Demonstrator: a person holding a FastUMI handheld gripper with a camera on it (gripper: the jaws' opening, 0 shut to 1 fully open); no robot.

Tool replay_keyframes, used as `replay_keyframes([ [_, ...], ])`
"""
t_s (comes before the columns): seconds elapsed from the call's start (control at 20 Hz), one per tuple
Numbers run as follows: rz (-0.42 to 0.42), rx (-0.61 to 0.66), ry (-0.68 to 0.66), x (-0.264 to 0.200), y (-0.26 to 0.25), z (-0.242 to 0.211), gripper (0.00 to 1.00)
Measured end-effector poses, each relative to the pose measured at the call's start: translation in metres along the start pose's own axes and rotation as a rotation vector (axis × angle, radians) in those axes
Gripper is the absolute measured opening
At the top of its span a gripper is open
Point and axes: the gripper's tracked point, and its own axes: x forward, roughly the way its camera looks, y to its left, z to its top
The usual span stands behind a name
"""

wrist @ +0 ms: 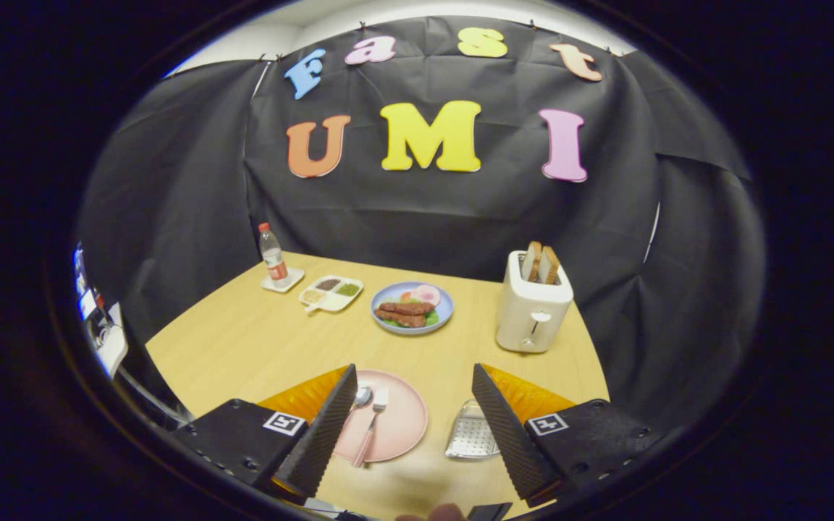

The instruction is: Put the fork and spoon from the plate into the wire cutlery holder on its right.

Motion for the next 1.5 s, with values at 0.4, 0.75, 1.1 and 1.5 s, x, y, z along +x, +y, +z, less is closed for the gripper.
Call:
replay_keyframes([
  [0.4, -0.021, 0.000, 0.239, 0.051, 0.036, -0.086, 0.96],
  [0.75, -0.047, 0.032, 0.414, 0.082, 0.045, -0.153, 0.80],
  [1.1, -0.078, 0.017, 0.480, 0.107, 0.042, -0.178, 0.35],
  [1.5, -0.056, 0.093, 0.517, 0.095, 0.033, -0.141, 0.04],
])
